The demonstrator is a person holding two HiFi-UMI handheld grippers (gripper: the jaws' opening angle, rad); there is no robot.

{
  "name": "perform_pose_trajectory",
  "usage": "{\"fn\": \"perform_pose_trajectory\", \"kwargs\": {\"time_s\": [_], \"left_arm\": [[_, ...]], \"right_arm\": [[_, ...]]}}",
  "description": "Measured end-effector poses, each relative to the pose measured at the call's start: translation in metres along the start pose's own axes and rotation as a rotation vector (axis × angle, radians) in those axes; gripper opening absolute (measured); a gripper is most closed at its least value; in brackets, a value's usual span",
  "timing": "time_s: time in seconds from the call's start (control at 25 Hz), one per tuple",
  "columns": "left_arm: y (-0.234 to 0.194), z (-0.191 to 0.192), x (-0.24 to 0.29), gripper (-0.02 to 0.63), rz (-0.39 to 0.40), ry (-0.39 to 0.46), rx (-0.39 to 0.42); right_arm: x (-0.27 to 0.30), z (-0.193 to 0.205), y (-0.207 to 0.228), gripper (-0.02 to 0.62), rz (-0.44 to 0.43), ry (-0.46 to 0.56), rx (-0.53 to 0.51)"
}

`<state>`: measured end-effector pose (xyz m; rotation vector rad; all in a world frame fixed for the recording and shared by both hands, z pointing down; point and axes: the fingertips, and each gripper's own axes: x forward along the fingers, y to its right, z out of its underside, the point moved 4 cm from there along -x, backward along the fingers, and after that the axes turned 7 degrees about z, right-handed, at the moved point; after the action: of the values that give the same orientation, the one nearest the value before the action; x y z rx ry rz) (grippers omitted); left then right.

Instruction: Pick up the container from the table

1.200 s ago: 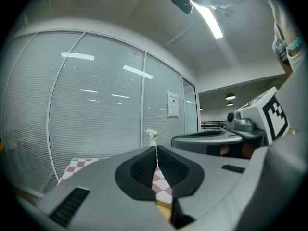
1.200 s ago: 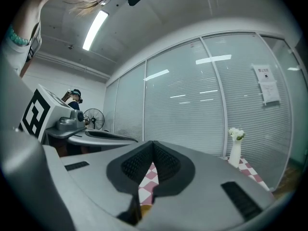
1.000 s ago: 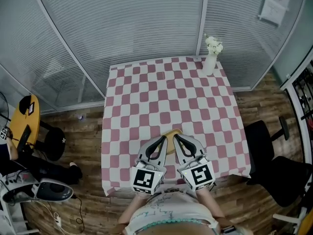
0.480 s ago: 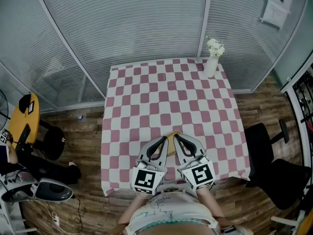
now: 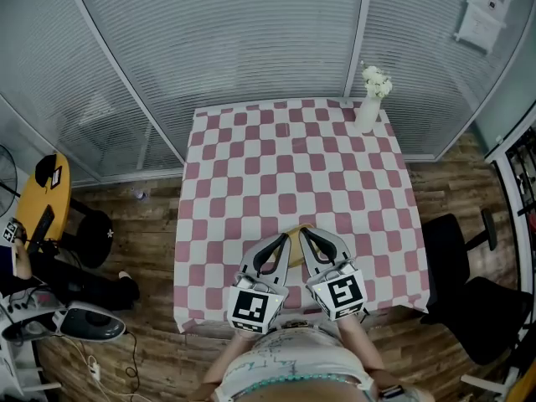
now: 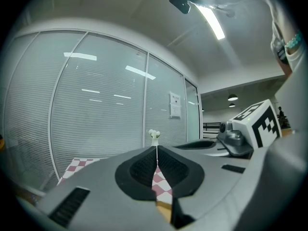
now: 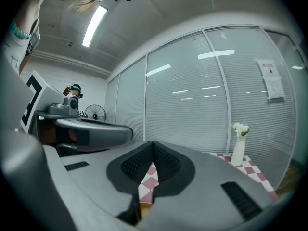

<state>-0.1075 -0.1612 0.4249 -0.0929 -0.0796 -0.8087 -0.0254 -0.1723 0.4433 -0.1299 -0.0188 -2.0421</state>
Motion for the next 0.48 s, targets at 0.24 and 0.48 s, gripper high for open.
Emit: {"fn": "perform_pose_trajectory", "kwargs": {"time_s": [0.24,0.48], "left_arm": [[-0.003,0.0,0.0,0.017,0.001,-0.005,-0.007],[-0.006,0.003,0.001,0.017,0.0,-0.017,-0.009]], "right_arm": [[0.013,0.024,0.011,-0.008,0.009,-0.071,-0.033],[0.026,0.062,0.024,-0.008,0.008,-0.18,-0.052]]}}
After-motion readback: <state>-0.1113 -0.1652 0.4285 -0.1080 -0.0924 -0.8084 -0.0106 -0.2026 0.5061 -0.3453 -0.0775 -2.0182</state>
